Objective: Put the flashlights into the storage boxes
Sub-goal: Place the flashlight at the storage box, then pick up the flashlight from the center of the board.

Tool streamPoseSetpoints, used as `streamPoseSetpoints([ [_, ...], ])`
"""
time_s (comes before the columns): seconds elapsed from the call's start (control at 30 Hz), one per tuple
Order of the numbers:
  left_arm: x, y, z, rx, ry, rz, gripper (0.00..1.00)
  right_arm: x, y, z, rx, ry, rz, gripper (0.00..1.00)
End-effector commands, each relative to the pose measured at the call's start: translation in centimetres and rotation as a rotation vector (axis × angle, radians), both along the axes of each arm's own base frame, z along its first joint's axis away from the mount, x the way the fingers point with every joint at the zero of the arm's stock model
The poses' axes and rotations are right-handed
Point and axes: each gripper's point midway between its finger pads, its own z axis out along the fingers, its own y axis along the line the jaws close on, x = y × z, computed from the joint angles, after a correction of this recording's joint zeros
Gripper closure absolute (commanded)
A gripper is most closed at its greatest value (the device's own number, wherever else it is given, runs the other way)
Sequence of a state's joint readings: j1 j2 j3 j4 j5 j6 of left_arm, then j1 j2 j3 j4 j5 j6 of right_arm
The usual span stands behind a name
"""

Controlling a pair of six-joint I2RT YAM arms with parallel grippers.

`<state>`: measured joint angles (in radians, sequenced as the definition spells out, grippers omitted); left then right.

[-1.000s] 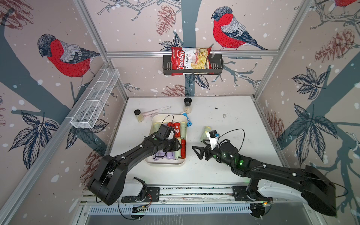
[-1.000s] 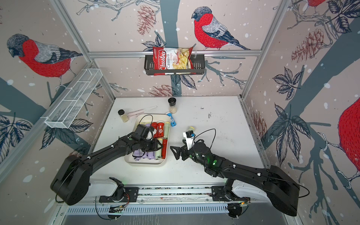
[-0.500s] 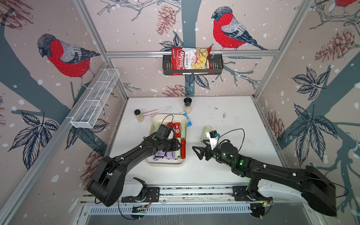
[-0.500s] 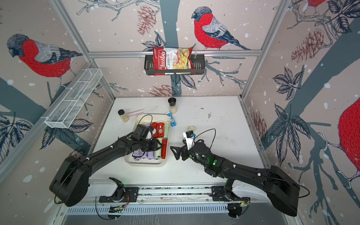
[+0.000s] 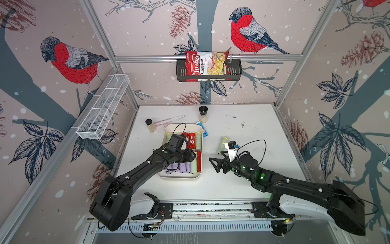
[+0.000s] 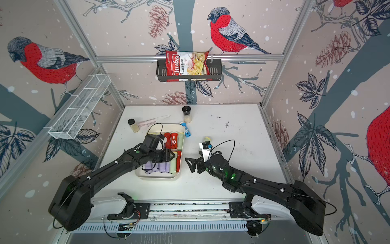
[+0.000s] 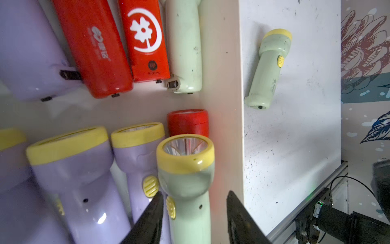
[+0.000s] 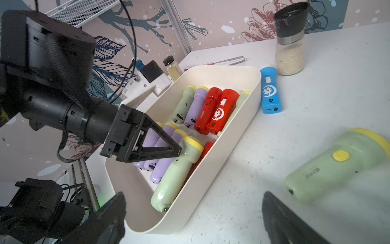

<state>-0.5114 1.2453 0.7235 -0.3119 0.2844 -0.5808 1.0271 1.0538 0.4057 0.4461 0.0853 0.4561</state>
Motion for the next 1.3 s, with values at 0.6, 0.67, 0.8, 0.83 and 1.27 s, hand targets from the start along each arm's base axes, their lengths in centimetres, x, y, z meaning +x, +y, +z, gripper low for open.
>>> streamPoseSetpoints([
  [0.6,2.5,2.8,5.7,0.000,-0.349,0.134,0.47,8.2,-5.7,-4.3,-0.203,0.169,-0.424,0.01],
  [0.67,2.4,2.9,5.7,0.001,-0.355,0.136,0.47,9.4,-6.5,-4.9,-0.243,0.183,-0.476,0.01],
  [0.8,2.5,3.2,5.6,0.013,-0.365,0.142,0.47,11.9,-8.6,-5.8,-0.291,0.239,-0.603,0.01],
  [0.83,2.5,3.2,5.6,0.014,-0.366,0.143,0.47,12.4,-9.0,-6.1,-0.301,0.249,-0.629,0.01],
  [1.27,2.3,3.6,4.4,0.045,-0.343,0.147,0.46,15.0,-6.6,-10.4,-0.359,0.393,-0.557,0.06],
])
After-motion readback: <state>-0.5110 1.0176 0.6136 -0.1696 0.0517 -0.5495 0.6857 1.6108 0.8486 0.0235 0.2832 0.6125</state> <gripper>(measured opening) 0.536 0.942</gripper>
